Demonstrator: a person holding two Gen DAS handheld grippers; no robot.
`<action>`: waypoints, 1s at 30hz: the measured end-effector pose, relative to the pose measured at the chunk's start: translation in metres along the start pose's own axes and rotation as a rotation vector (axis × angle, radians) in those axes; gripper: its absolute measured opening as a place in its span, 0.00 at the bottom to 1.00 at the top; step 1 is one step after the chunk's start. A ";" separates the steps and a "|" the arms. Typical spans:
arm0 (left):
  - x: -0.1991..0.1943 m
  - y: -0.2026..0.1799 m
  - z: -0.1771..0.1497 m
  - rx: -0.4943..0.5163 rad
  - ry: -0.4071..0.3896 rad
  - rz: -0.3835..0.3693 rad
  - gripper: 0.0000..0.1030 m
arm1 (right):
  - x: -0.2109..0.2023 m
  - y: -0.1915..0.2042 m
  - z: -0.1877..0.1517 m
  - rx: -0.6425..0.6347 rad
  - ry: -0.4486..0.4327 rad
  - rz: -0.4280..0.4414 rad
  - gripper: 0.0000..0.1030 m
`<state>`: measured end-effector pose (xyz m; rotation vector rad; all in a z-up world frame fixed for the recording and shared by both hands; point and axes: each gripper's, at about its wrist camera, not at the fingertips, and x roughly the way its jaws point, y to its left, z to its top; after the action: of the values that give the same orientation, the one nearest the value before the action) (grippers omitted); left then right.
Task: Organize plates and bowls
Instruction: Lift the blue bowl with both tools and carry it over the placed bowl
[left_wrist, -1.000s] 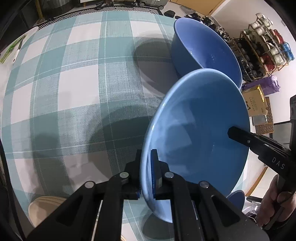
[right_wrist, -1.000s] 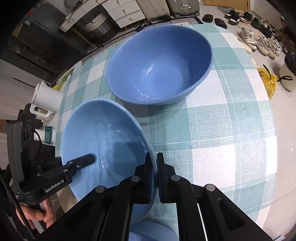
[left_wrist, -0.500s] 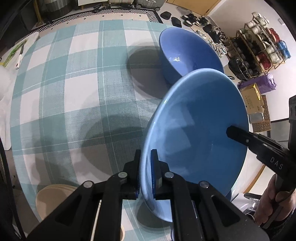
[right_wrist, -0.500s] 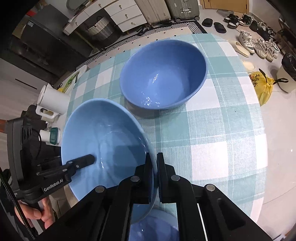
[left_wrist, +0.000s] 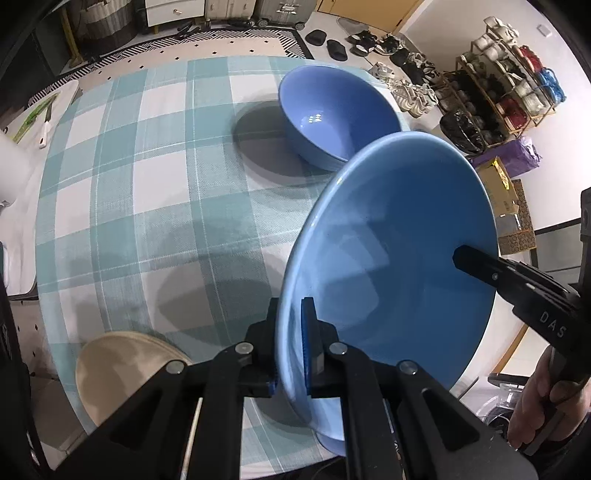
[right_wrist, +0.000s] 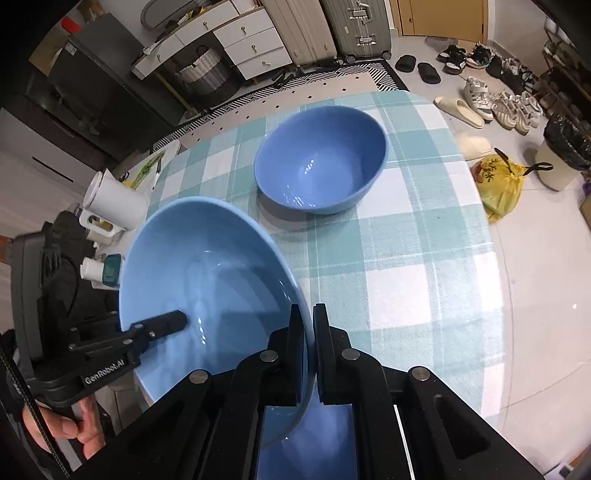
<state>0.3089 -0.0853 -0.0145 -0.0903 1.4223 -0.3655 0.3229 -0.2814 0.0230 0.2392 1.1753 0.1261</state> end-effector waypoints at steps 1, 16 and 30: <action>-0.002 -0.002 -0.003 0.004 -0.001 0.001 0.05 | -0.005 0.000 -0.005 0.000 -0.003 -0.004 0.05; 0.007 -0.030 -0.073 0.065 0.045 0.002 0.08 | -0.023 -0.014 -0.088 0.017 -0.017 -0.038 0.06; 0.035 -0.049 -0.112 0.107 0.020 0.109 0.13 | 0.009 -0.038 -0.137 0.064 0.004 -0.026 0.06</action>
<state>0.1938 -0.1242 -0.0516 0.0777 1.4185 -0.3525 0.1991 -0.3002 -0.0446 0.2805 1.1870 0.0662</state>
